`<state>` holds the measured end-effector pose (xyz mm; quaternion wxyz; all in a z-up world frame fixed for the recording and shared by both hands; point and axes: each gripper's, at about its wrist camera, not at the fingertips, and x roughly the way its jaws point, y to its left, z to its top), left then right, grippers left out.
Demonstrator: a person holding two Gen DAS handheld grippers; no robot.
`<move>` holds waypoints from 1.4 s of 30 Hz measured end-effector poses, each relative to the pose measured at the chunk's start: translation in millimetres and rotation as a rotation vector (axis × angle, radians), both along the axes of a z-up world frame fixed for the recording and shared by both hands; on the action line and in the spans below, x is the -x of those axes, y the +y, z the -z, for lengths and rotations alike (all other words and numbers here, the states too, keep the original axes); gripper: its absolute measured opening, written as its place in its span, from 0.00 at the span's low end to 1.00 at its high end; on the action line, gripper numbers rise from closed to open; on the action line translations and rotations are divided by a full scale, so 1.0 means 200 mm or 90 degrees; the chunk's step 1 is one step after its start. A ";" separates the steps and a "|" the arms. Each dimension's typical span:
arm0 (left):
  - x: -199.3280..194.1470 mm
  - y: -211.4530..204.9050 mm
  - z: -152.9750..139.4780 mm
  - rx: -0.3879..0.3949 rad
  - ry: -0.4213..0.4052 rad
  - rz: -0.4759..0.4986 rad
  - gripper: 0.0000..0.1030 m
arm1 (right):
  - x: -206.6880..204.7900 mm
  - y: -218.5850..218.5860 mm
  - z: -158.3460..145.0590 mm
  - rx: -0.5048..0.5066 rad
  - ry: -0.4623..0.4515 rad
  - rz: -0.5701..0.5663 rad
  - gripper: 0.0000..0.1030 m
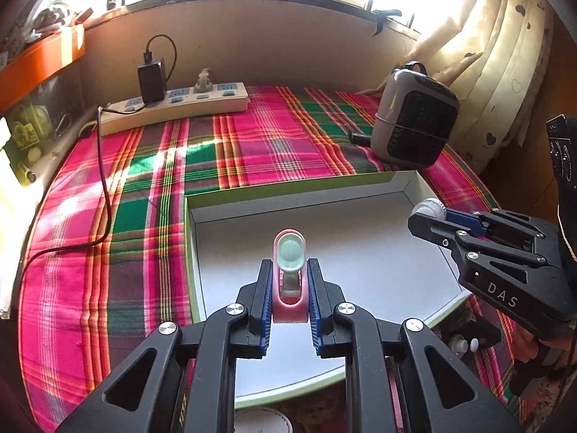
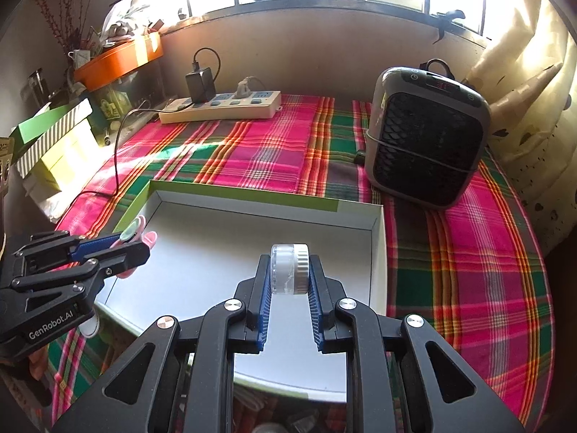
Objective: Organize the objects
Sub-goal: 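Carry the white bottle in the right gripper into the box while the left carries the pink clip, then lower both held items onto the box floor and open both grippers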
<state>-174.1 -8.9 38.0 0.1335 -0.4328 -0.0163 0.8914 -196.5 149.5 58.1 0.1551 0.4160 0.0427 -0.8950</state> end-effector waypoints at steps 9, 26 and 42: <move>0.12 0.03 0.06 0.019 -0.018 0.004 0.15 | 0.16 -0.04 0.09 -0.026 -0.033 -0.002 0.19; 0.19 0.07 0.13 0.042 -0.039 0.000 0.16 | 0.25 -0.06 0.17 -0.047 -0.058 -0.001 0.19; 0.20 0.07 0.13 0.039 -0.040 -0.003 0.21 | 0.26 -0.08 0.18 -0.041 -0.060 -0.004 0.27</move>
